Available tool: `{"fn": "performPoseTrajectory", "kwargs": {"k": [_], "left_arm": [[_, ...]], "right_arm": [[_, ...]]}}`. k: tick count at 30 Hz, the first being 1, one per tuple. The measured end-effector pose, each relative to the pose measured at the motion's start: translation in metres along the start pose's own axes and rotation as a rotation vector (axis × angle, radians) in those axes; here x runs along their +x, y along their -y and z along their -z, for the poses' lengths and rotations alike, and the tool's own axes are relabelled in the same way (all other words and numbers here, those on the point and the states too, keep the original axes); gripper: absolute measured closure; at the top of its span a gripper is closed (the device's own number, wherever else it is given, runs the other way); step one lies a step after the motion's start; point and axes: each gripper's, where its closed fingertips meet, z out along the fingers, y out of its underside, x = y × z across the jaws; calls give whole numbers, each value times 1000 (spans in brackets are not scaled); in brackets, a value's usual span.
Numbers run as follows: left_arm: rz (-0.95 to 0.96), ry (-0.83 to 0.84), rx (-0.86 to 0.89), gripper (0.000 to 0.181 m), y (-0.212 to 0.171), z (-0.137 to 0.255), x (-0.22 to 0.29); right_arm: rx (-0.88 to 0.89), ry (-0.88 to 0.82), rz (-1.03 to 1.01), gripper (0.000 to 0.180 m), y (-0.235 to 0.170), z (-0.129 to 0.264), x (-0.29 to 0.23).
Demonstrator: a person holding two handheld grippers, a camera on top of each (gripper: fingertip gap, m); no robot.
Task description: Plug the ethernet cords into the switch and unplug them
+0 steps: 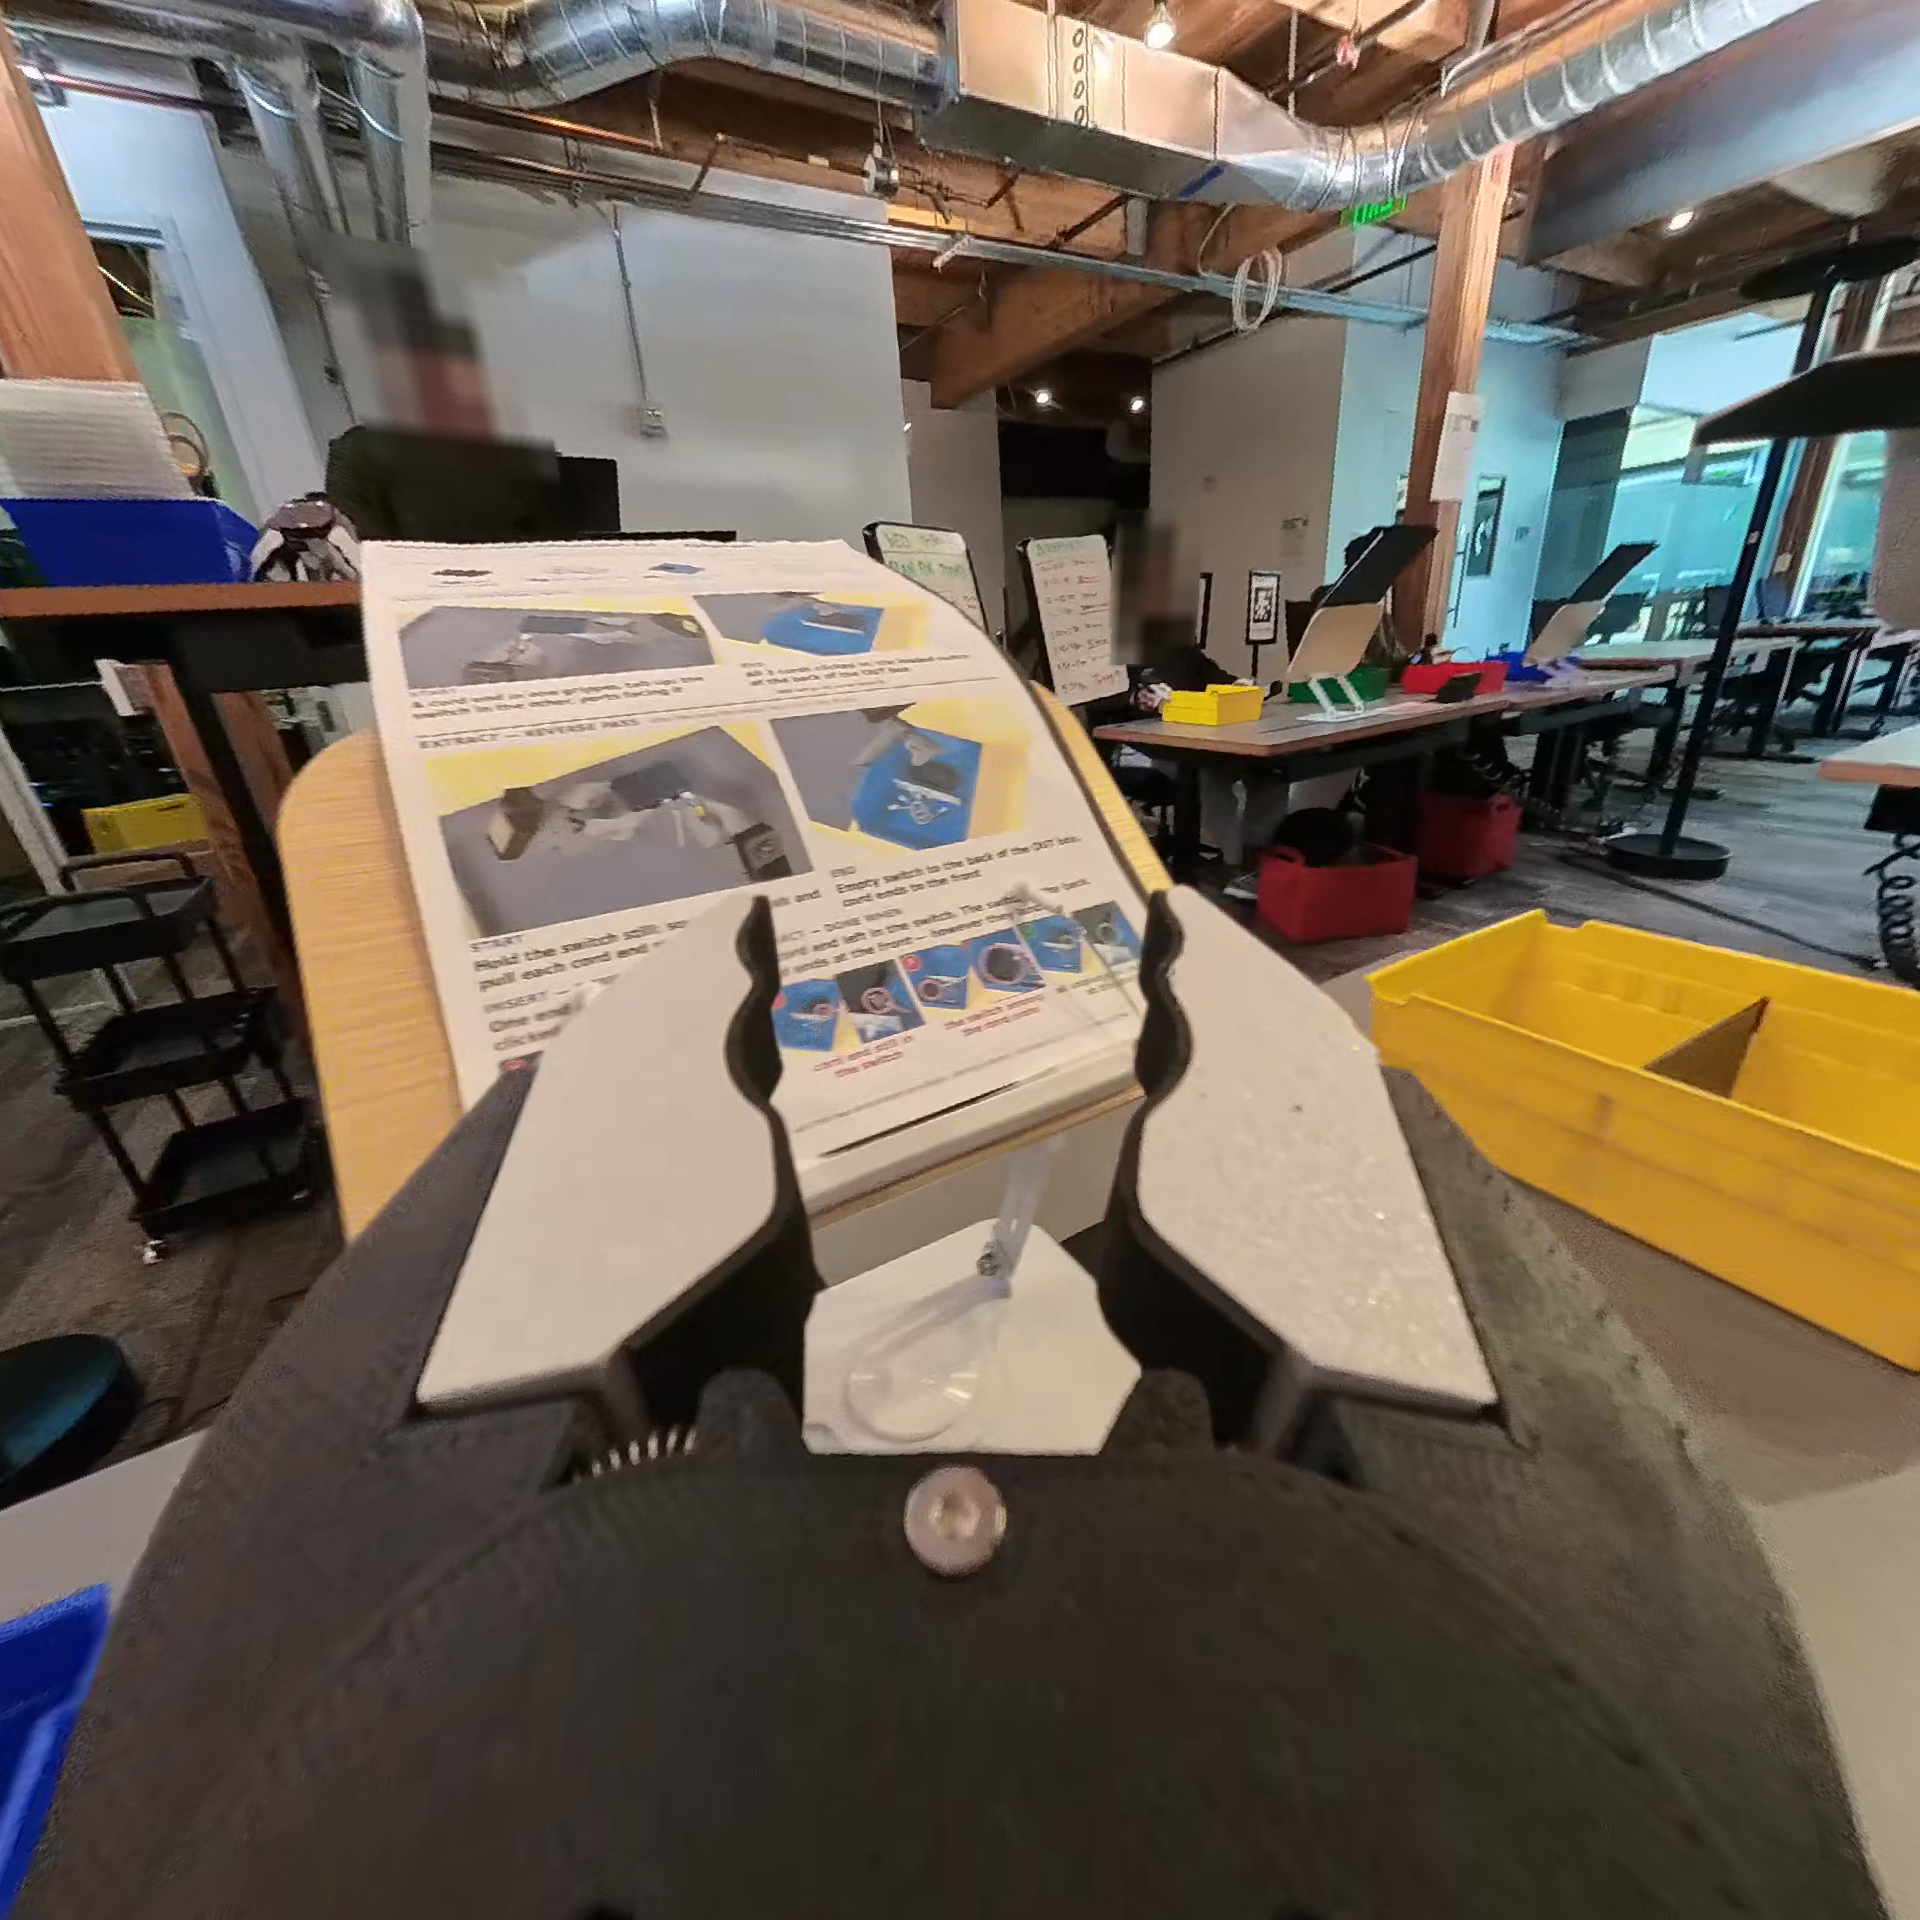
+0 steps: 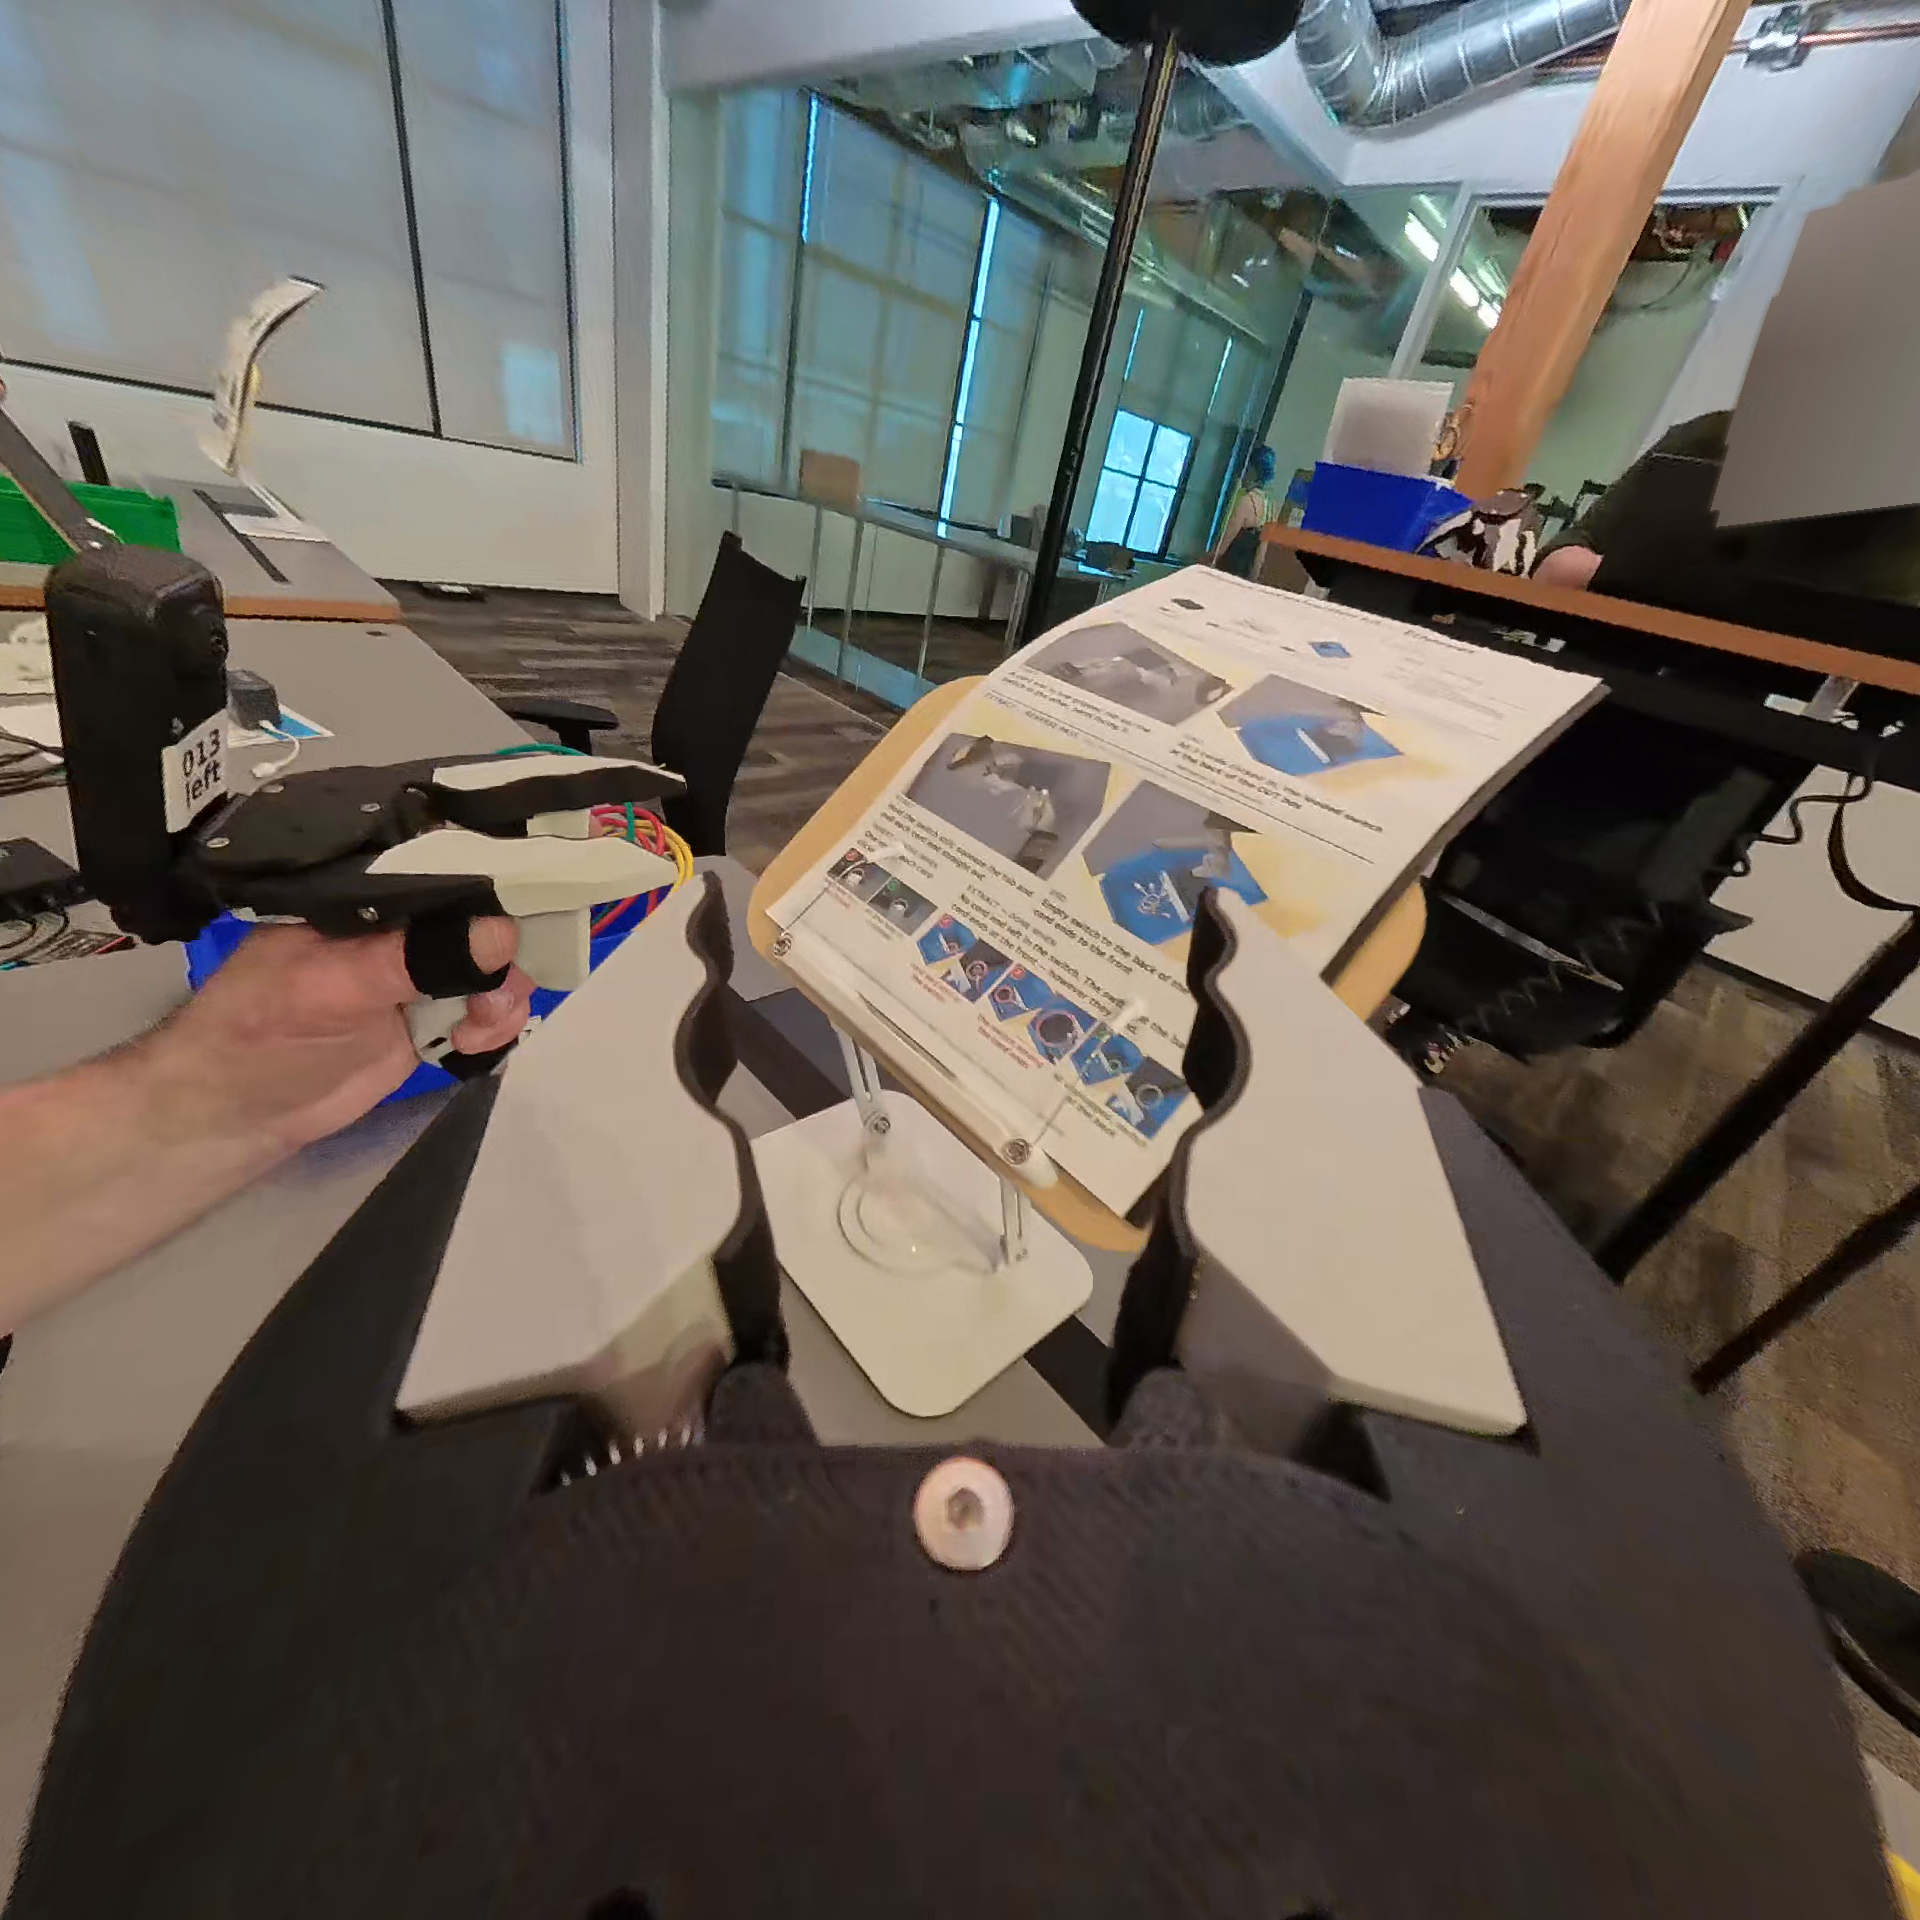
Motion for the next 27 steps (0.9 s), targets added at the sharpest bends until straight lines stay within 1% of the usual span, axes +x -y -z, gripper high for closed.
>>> {"fn": "performPoseTrajectory", "kwargs": {"k": [3,7,8,16,22,27], "left_arm": [[-21,1,7,115,2,1,-5],[-61,3,1,116,0,0,-4],[-73,1,-3,116,-1,0,-2],[-184,-9,-38,118,-12,-3,10],[-239,-3,-45,117,-8,-1,8],[-346,18,-33,117,-2,4,5]], "right_arm": [[6,20,-11,94,-16,-10,-5],[87,25,-61,101,-25,-8,-5],[86,35,-72,100,-27,-9,-4],[11,28,20,100,-42,-16,-8],[-27,50,63,100,-51,-27,-17],[-45,79,79,99,-57,-34,-27]]}}
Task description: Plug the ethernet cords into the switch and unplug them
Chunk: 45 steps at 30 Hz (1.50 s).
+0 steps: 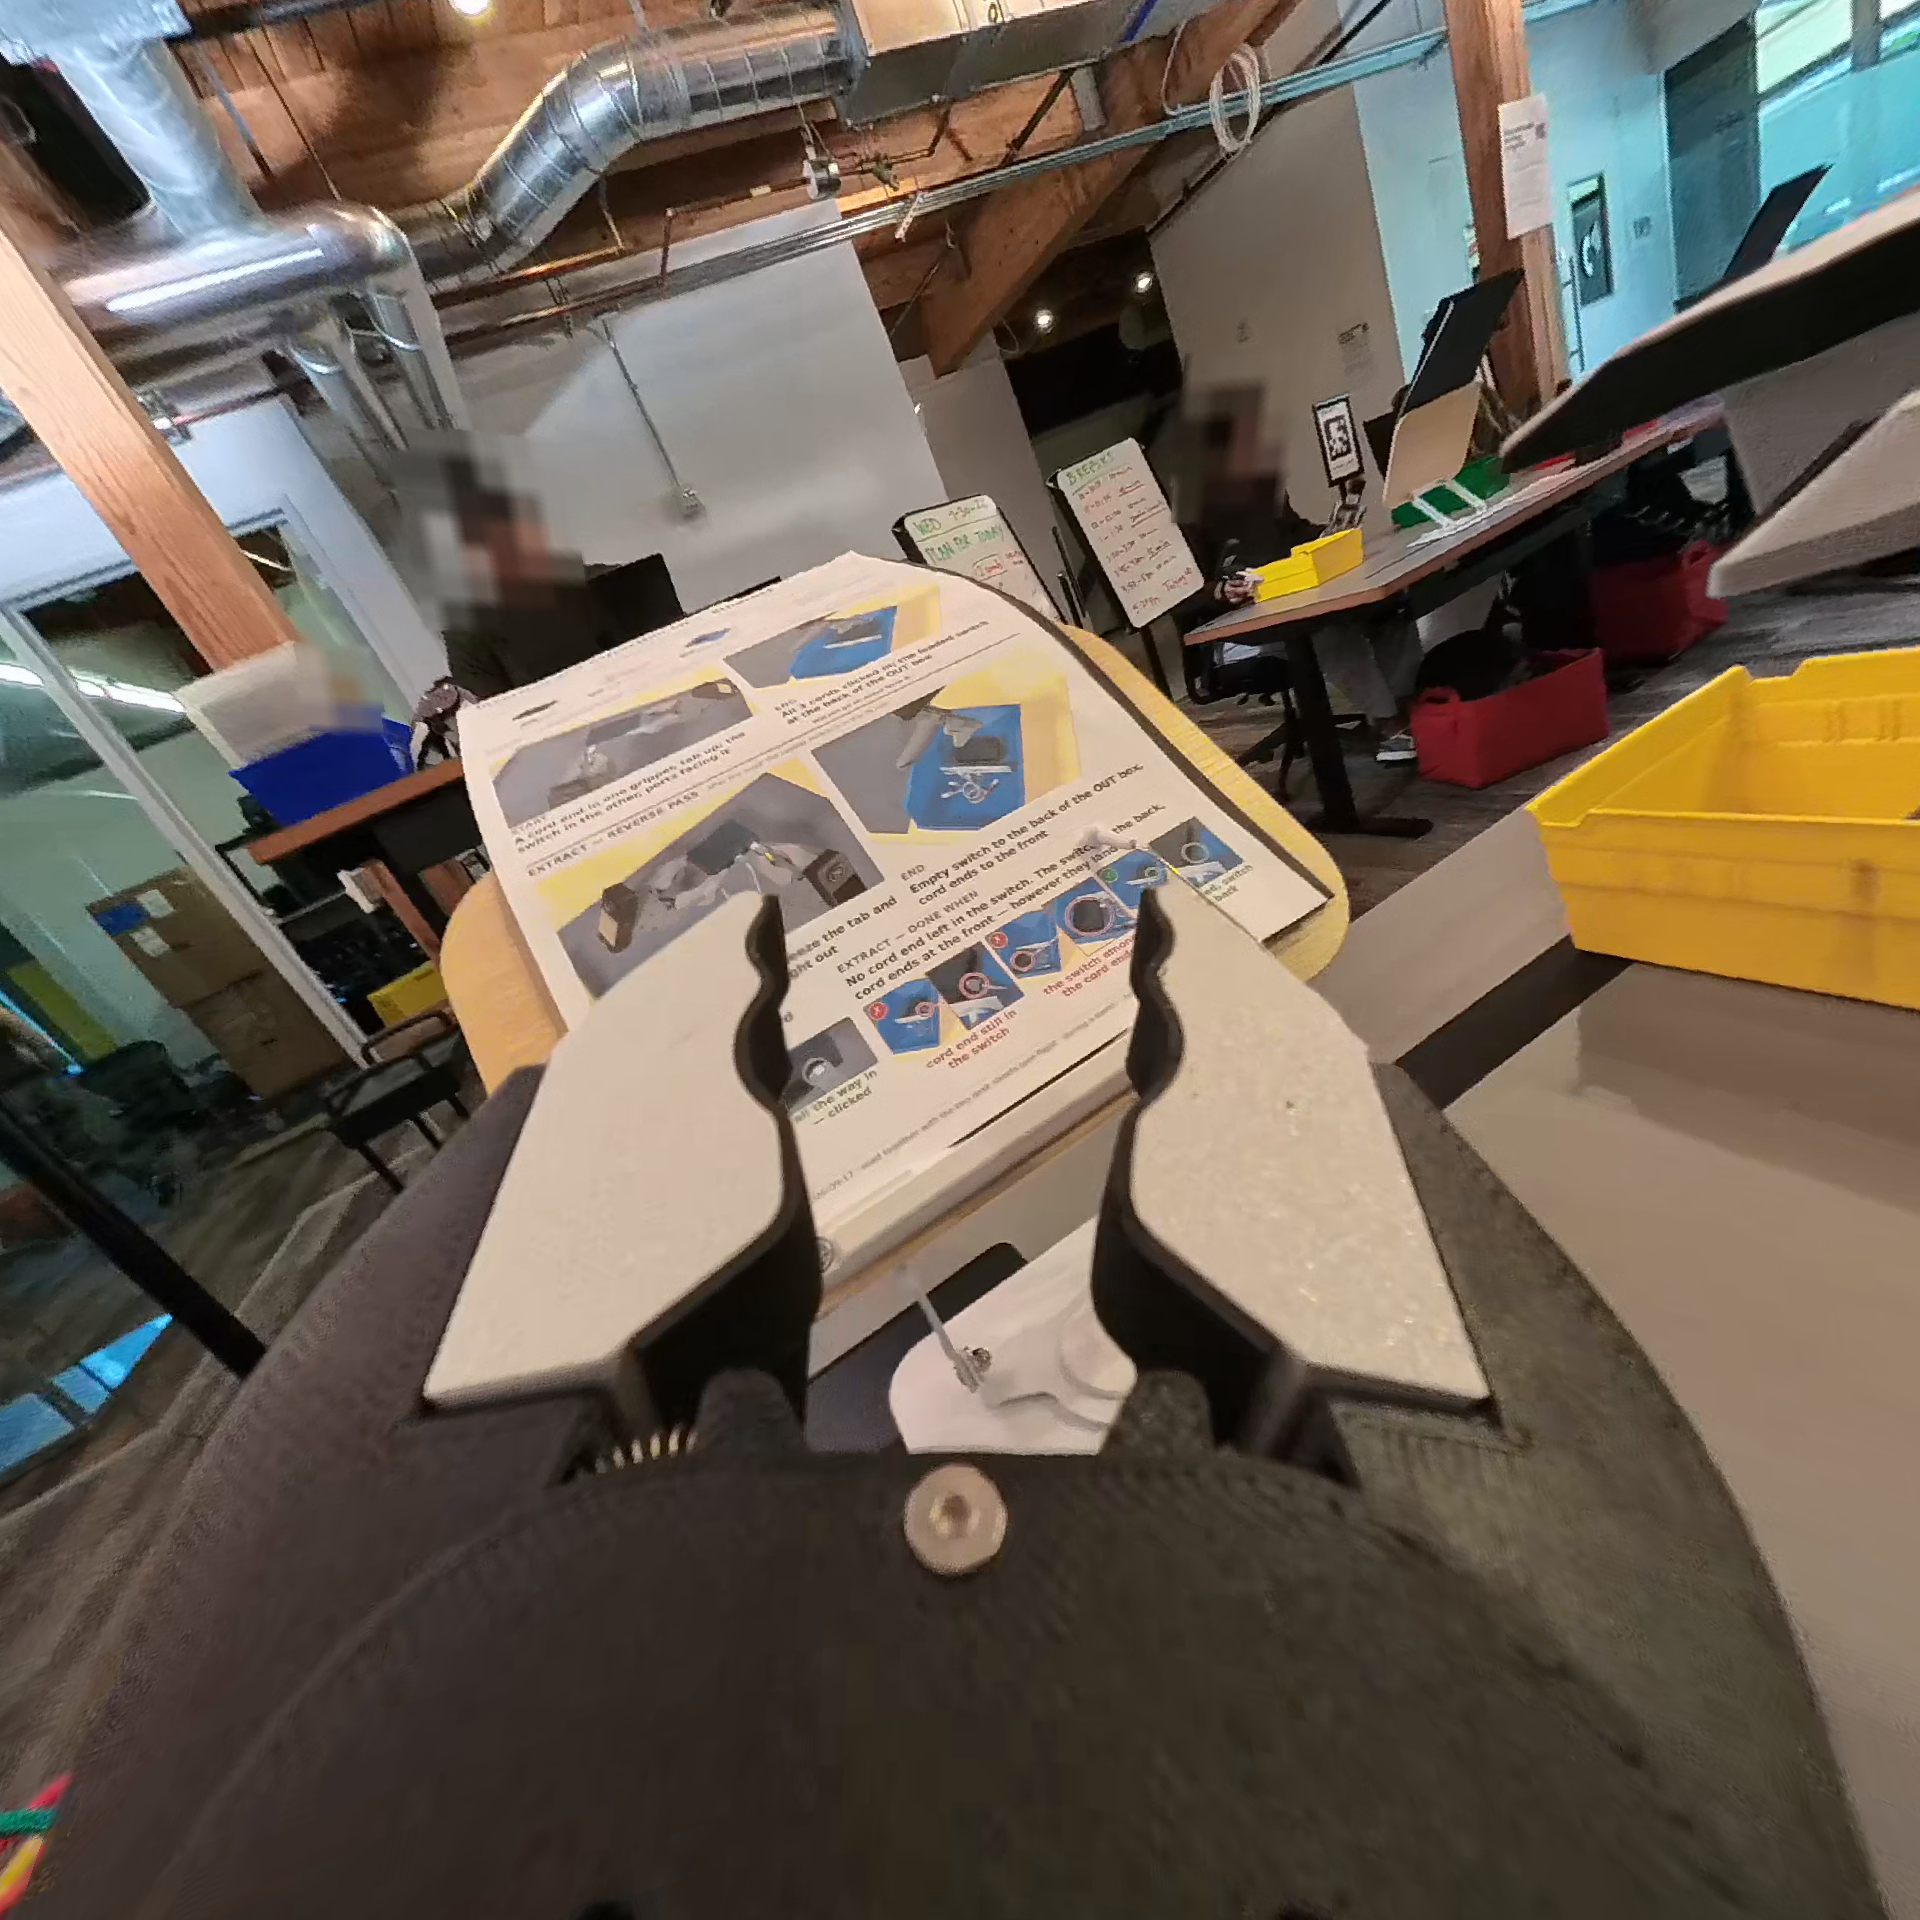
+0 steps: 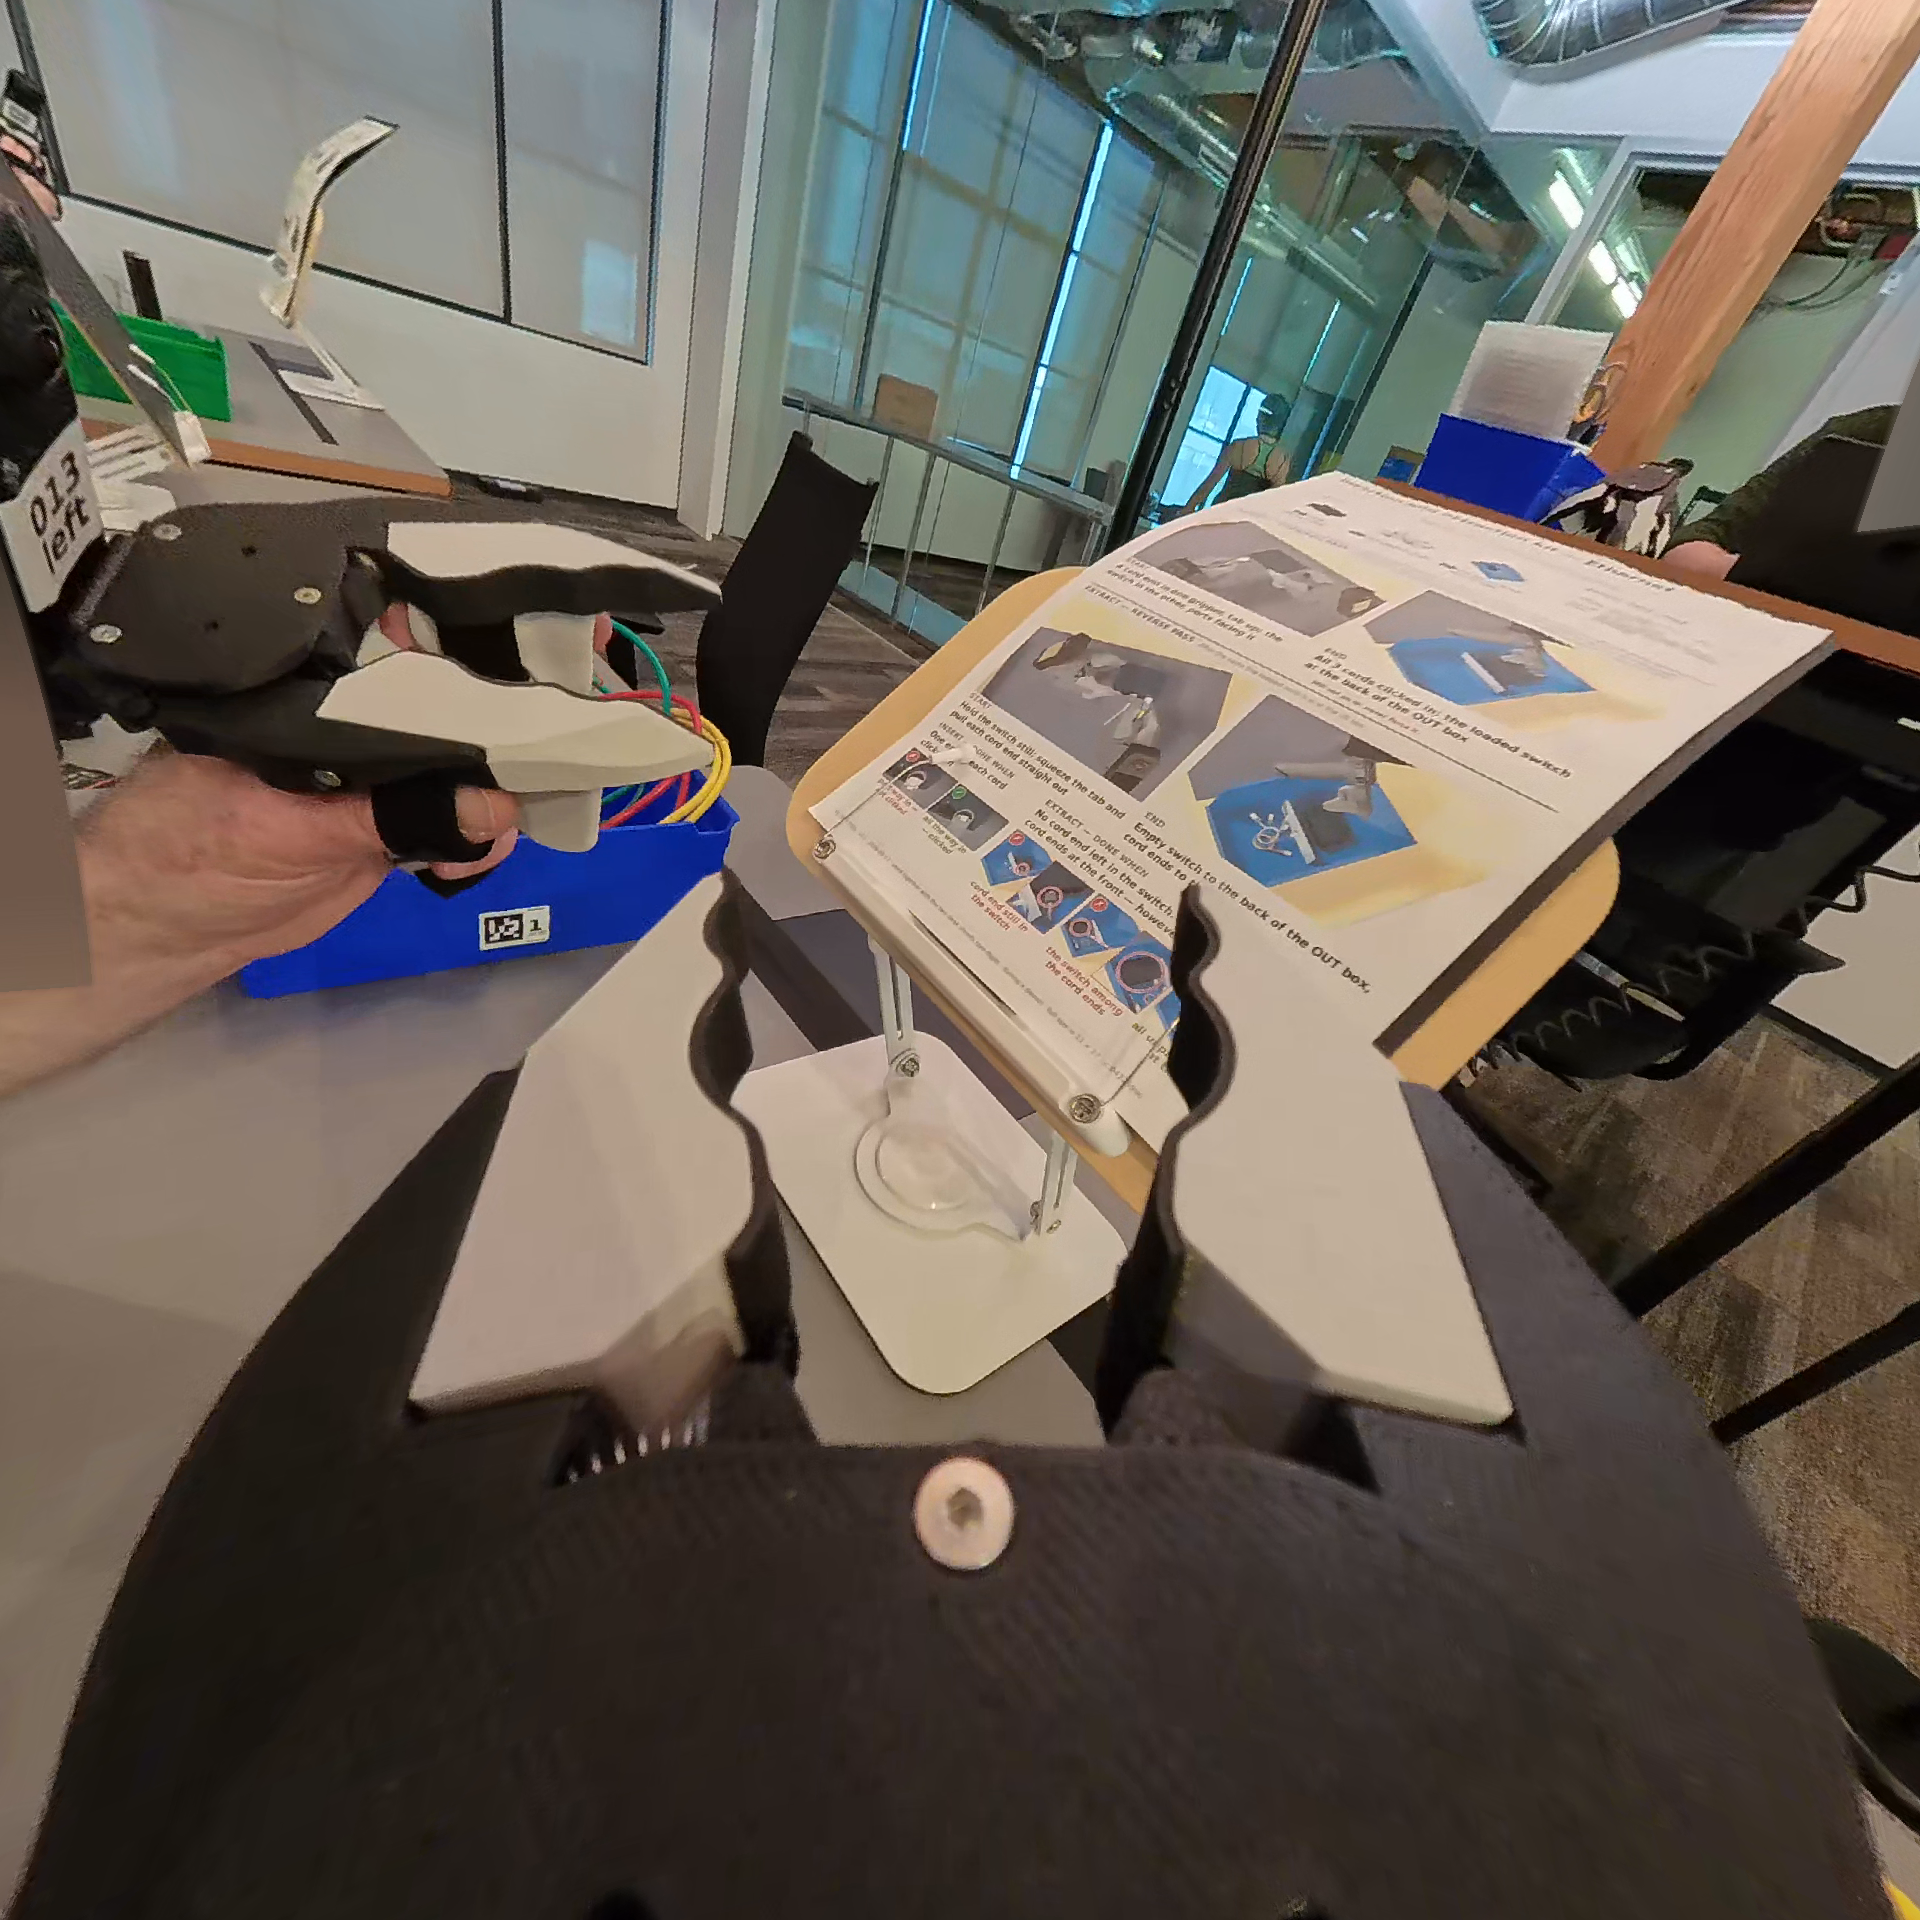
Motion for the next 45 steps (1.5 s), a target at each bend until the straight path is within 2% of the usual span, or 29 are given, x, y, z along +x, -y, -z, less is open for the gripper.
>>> {"fn": "performPoseTrajectory", "kwargs": {"k": [4,17,23,28,31,35,40,45], "left_arm": [[-104,27,-15,117,-1,3,-9],[-151,32,-20,119,10,28,-65],[-186,-5,-138,123,0,37,-85],[-219,-58,-378,128,-43,64,-136],[-237,-95,-509,147,-76,93,-177],[-181,-251,-832,137,-149,130,-207],[-75,-517,-1041,132,-220,153,-196],[-17,-616,-1134,131,-270,148,-189]], "right_arm": [[-20,17,-4,99,-8,-6,-3],[-50,27,39,98,-13,-9,-8],[-56,22,29,98,-17,-5,-2],[-71,30,10,99,-26,-6,1],[-88,41,-5,99,-34,-11,1],[-124,68,-10,99,-47,-20,-5],[-145,105,-15,99,-54,-29,-15],[-161,119,-17,99,-60,-32,-18]]}}
